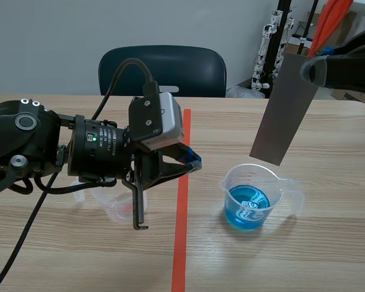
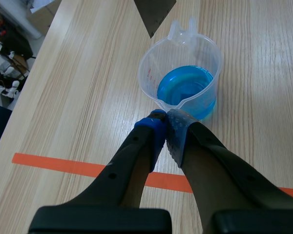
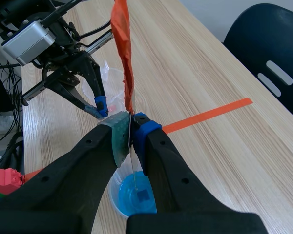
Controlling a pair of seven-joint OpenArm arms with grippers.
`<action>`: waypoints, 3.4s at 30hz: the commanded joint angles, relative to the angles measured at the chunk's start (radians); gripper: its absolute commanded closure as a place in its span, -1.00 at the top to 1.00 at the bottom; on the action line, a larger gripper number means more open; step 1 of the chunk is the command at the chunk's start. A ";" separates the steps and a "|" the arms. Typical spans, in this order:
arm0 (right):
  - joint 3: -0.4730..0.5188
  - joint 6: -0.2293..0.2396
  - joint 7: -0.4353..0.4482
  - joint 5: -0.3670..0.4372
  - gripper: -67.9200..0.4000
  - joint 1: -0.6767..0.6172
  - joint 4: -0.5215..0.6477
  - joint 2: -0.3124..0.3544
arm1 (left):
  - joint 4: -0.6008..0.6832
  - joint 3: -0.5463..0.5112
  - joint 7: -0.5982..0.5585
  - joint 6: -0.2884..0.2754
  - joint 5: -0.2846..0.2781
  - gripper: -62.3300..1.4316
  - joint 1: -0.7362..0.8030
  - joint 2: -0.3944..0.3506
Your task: Do the redox reaction experiment. lower the plate into the blue solution
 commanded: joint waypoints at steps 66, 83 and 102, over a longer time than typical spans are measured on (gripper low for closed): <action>0.015 -0.042 0.144 -0.108 -0.97 -0.053 0.008 0.032 | 0.108 -0.439 -0.447 -0.003 -0.149 -0.87 0.568 -0.254; 0.015 -0.080 0.180 -0.145 -0.97 -0.086 -0.046 -0.018 | 0.002 -0.592 -0.963 0.219 0.081 -0.87 0.958 -0.199; 0.015 -0.092 0.188 -0.187 -0.97 -0.117 -0.090 -0.086 | -0.612 -0.470 -1.494 0.367 0.301 -0.87 0.767 -0.048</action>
